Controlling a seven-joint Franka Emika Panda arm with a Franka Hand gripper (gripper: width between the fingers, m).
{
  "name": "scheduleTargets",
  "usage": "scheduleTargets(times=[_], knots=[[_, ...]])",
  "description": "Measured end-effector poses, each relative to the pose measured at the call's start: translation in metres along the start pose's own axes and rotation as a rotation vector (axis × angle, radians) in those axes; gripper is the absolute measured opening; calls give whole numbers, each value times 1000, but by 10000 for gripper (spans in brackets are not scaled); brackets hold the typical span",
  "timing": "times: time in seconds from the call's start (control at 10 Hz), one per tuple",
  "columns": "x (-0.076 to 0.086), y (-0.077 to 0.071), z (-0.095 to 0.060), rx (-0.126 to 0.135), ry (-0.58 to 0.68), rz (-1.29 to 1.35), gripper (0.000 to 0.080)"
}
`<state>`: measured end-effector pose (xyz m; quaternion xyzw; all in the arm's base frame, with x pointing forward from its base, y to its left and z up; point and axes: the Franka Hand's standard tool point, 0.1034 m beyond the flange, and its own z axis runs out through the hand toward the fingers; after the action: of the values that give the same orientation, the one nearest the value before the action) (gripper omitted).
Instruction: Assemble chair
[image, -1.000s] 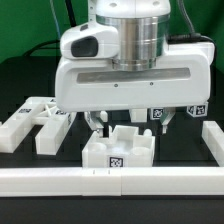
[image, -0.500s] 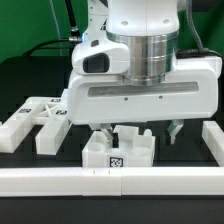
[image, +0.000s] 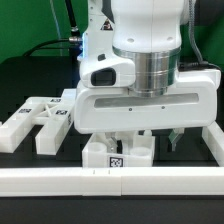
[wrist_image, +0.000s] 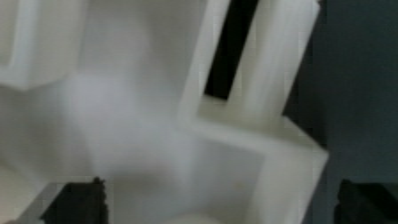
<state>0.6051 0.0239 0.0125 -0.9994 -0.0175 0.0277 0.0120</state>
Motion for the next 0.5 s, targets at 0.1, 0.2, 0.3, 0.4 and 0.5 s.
scheduleTargets(times=[0.1,0.2,0.3,0.4,0.5], knots=[[-4,-2,4,-1,-4,-8,560],[-5,-2,4,-1,-4,-9,560],[-5,-2,4,-1,-4,-9,359],[-5,-2,4,-1,-5,-9,187],[-5,-2,4,-1,-5,-9,187]])
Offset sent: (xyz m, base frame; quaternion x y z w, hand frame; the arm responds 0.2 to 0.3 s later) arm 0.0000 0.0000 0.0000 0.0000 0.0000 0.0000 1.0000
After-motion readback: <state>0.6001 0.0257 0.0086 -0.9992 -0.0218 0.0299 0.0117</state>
